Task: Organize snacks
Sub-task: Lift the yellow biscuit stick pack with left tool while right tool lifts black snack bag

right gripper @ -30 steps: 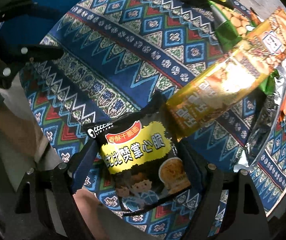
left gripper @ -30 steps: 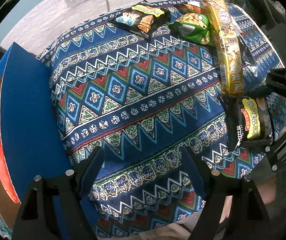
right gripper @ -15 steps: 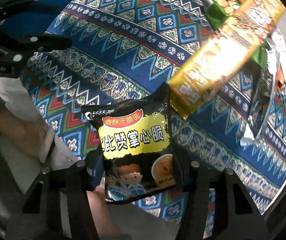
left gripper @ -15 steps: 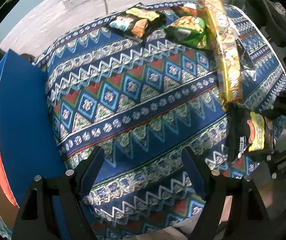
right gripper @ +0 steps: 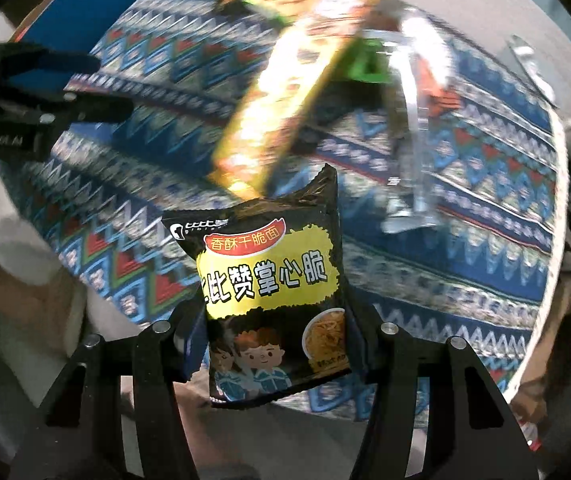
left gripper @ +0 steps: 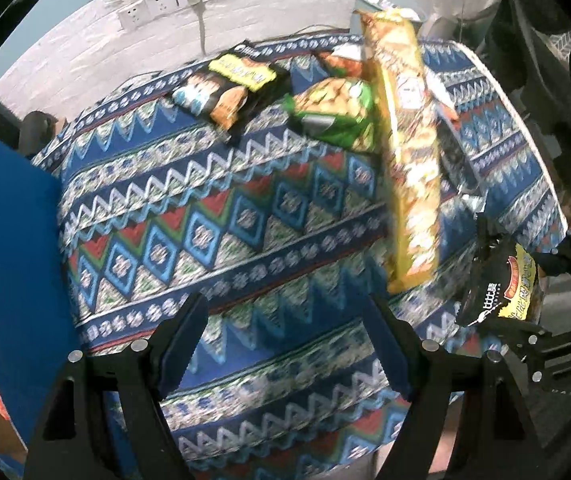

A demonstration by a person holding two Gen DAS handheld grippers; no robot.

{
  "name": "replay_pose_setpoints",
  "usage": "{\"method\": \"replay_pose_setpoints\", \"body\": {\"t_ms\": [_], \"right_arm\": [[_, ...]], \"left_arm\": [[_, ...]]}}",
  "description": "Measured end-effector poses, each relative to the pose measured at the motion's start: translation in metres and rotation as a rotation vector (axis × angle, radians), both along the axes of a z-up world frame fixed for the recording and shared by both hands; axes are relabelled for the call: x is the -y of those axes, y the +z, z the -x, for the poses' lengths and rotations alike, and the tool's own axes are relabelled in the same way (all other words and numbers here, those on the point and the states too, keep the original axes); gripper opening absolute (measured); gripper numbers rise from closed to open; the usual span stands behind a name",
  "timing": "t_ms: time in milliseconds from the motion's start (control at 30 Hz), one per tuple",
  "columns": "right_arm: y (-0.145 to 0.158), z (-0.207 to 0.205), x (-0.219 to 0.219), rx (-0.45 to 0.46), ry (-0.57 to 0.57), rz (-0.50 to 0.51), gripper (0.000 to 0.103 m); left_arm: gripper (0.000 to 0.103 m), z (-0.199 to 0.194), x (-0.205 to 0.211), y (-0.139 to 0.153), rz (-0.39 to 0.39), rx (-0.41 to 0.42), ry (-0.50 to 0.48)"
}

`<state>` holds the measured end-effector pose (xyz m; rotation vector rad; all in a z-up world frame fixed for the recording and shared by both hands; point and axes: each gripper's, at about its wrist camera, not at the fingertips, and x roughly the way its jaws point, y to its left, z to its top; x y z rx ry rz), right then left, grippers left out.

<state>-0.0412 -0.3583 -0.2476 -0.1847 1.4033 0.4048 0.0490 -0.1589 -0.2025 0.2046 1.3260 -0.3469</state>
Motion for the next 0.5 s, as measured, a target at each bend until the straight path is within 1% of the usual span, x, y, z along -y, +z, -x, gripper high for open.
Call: {"method": "replay_pose_setpoints", "body": {"t_ms": [133,167,367,400,433,500], "right_arm": [[0.004,-0.008,0.026,0.035,-0.076,-0.001,0.056],[0.014,-0.019,0.041,0.047,-0.101,0.0,0.056],[0.021,-0.029,0.064,0.095,-0.246,-0.019,0.056],[0.018,-0.031,0.059,0.099,-0.263,-0.023,0.056],[0.018,-0.032,0.061,0.108,-0.287,-0.024,0.056],[0.019,-0.034,0.069,0.121,-0.32,-0.022,0.056]], "left_arm": [[0.081,-0.005,0.016,0.002,0.005,0.02,-0.003],[0.081,-0.007,0.02,0.002,0.007,0.024,-0.003],[0.081,-0.02,0.047,-0.002,0.013,0.023,-0.002],[0.082,-0.022,0.052,-0.003,0.013,0.023,-0.002],[0.086,-0.022,0.054,-0.003,0.012,0.025,-0.001],[0.087,-0.027,0.064,-0.005,0.011,0.036,0.005]]}}
